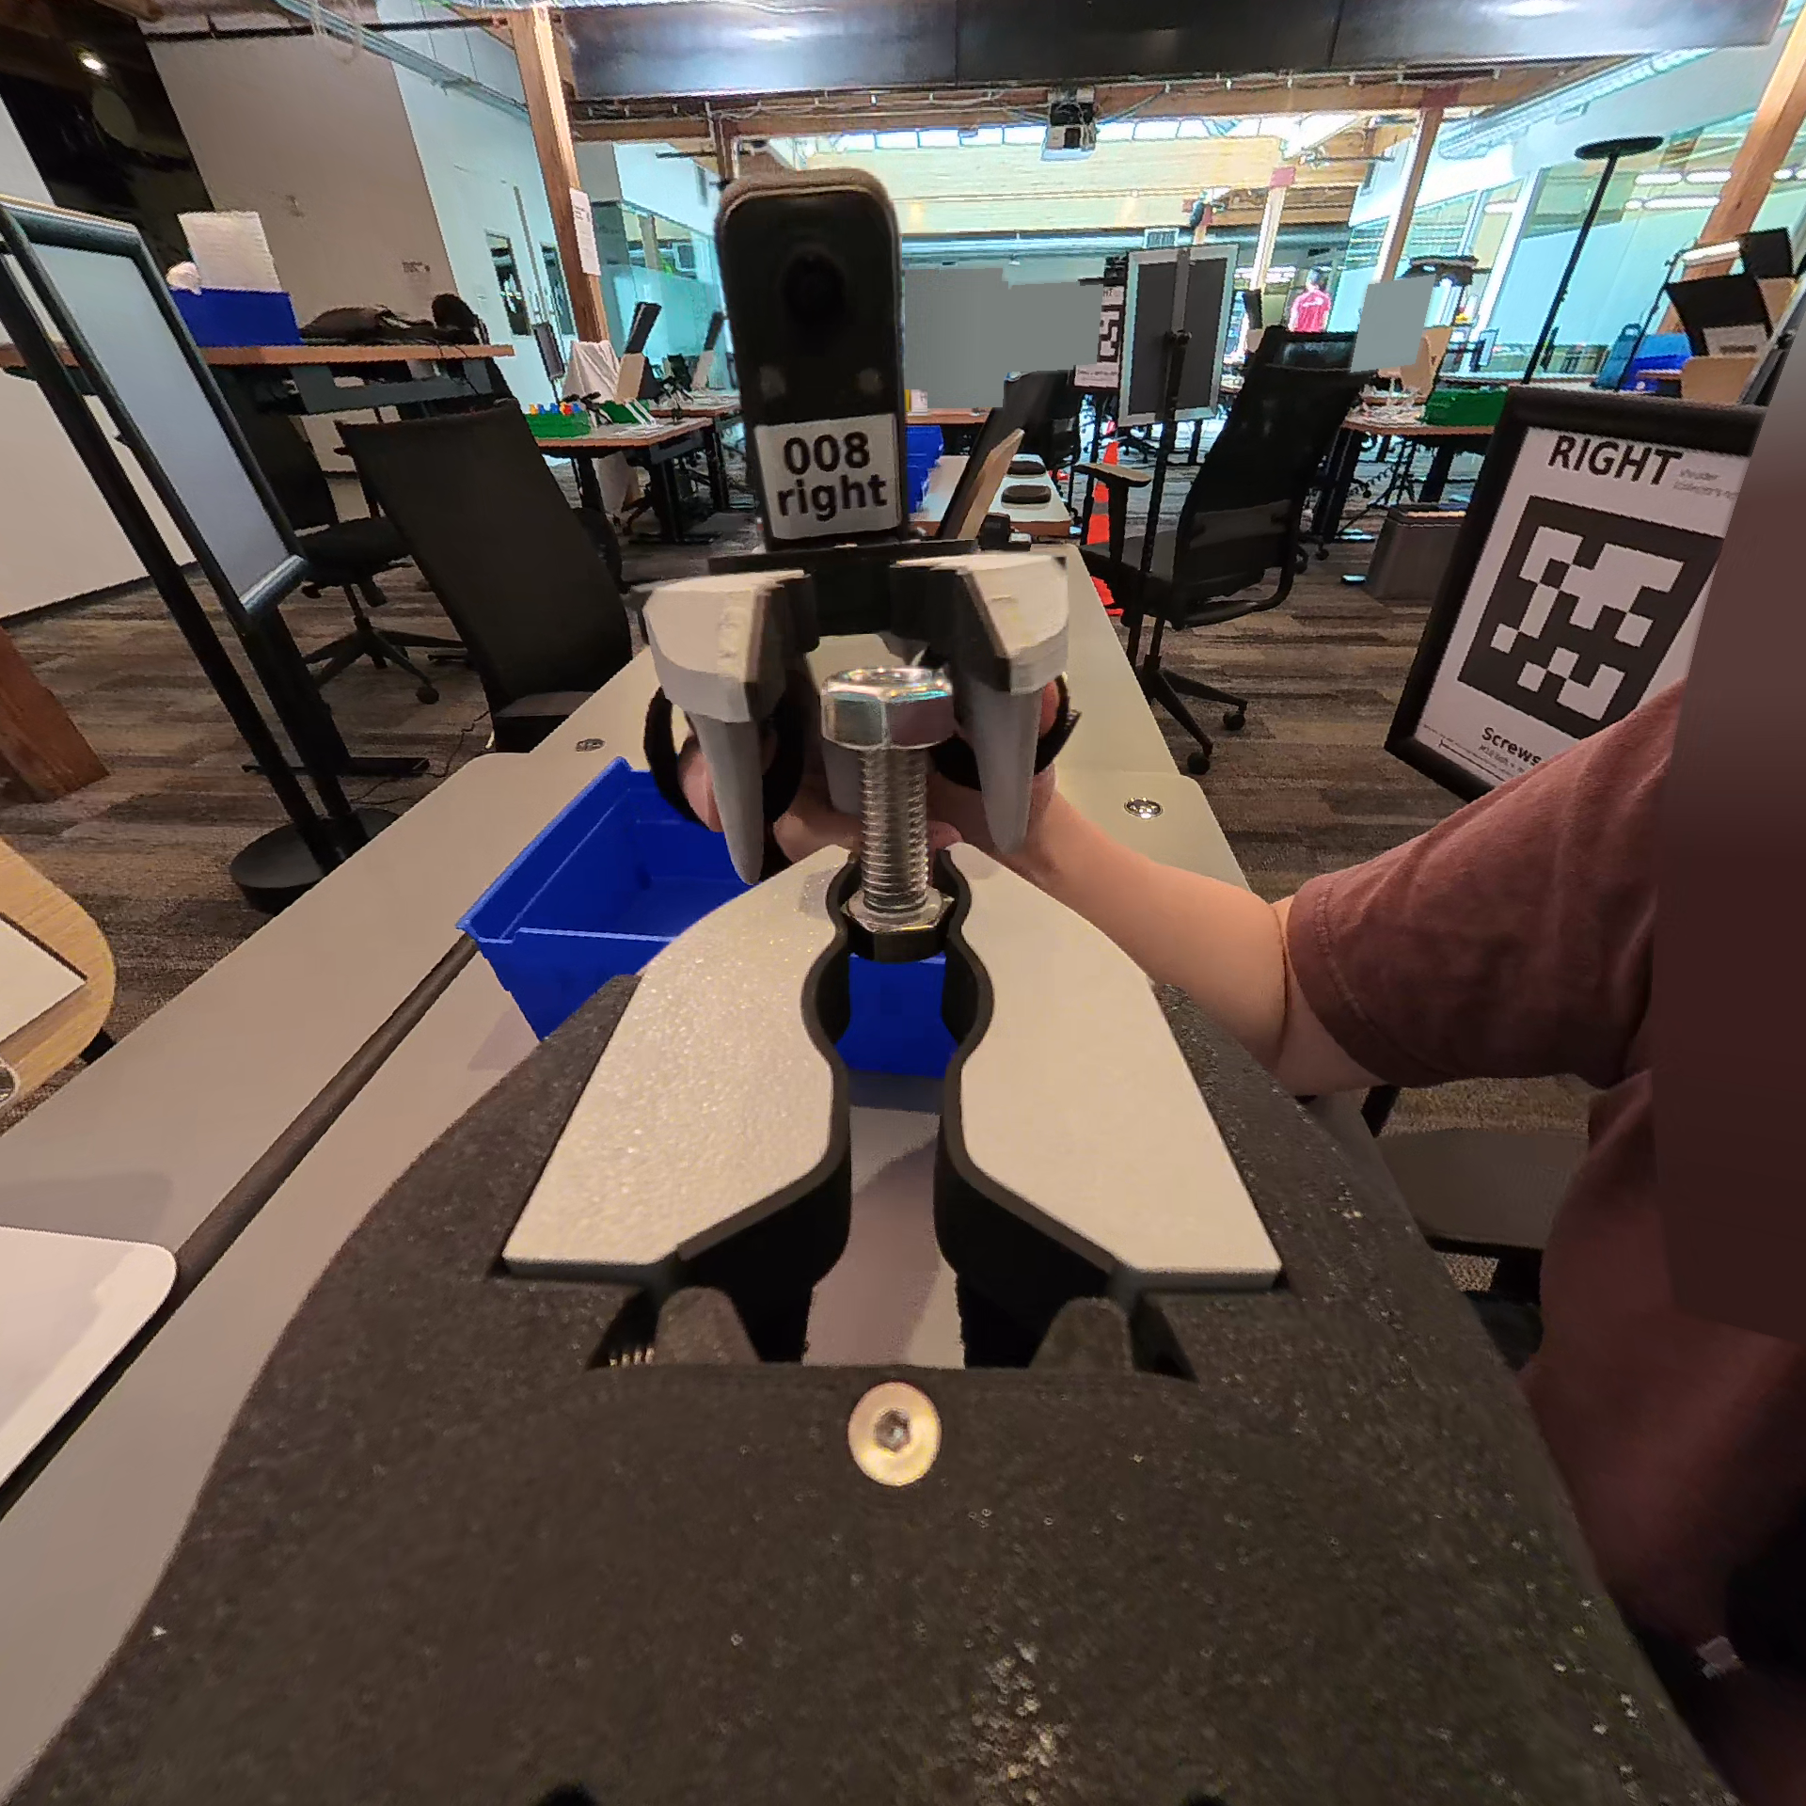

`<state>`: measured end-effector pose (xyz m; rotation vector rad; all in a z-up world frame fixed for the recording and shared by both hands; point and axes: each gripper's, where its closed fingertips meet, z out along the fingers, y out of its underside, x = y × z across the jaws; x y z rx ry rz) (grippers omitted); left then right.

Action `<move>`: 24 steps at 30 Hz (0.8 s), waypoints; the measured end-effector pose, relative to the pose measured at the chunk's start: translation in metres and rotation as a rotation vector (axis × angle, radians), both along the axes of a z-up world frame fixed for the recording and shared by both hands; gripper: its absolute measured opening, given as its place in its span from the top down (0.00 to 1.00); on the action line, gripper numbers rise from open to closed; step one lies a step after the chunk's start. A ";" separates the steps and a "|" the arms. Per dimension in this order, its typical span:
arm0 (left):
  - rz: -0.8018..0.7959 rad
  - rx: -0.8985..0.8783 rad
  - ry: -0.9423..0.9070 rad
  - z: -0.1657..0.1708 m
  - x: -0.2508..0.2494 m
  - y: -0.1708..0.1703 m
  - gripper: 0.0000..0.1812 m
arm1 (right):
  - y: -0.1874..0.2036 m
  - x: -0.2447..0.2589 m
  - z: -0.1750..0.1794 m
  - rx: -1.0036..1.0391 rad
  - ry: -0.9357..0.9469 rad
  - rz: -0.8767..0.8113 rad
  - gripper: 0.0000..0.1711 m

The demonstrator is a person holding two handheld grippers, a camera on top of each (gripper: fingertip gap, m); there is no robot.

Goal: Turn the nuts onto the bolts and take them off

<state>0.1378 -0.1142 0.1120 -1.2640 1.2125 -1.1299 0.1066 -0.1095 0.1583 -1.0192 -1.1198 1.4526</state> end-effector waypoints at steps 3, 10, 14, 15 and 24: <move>0.057 0.017 -0.007 0.000 -0.001 0.008 0.92 | 0.007 -0.003 0.000 0.019 -0.008 -0.091 0.78; 0.209 0.068 0.005 -0.004 -0.002 0.028 0.92 | 0.019 -0.005 0.000 0.118 -0.050 -0.291 0.76; 0.247 0.068 0.006 -0.006 -0.004 0.035 0.92 | 0.023 -0.002 -0.002 0.118 -0.075 -0.317 0.78; 0.250 0.065 0.005 -0.006 -0.004 0.036 0.92 | 0.023 -0.002 -0.002 0.111 -0.074 -0.308 0.79; 0.235 0.062 0.004 -0.005 -0.004 0.033 0.92 | 0.025 -0.007 -0.010 0.046 -0.084 -0.253 0.83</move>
